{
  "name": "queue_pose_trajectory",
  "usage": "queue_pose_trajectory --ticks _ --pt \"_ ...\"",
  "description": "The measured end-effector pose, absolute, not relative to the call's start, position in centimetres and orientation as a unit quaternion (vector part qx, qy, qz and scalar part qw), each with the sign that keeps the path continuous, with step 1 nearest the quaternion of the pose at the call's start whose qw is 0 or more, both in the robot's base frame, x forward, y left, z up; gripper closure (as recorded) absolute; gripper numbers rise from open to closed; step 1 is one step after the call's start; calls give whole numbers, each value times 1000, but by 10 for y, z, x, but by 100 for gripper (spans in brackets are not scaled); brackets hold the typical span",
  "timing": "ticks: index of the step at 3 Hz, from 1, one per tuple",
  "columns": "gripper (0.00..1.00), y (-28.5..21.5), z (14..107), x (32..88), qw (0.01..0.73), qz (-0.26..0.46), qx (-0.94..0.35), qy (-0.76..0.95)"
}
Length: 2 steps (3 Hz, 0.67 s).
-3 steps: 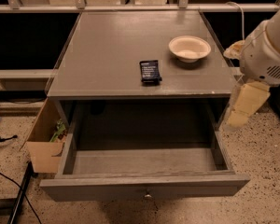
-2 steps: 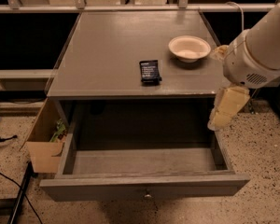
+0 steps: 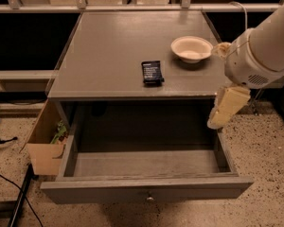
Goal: Place rxbar blueberry into top drawer
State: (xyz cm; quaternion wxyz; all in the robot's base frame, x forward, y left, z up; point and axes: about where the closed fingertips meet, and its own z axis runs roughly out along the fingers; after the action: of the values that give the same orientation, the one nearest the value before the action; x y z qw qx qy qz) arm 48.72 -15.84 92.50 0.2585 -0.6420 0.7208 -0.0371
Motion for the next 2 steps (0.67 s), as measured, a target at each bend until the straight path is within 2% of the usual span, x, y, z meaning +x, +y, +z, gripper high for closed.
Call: queue_pose_trajectory --ticks 2 --pt "0 -110 933 528 343 -32 -660 667"
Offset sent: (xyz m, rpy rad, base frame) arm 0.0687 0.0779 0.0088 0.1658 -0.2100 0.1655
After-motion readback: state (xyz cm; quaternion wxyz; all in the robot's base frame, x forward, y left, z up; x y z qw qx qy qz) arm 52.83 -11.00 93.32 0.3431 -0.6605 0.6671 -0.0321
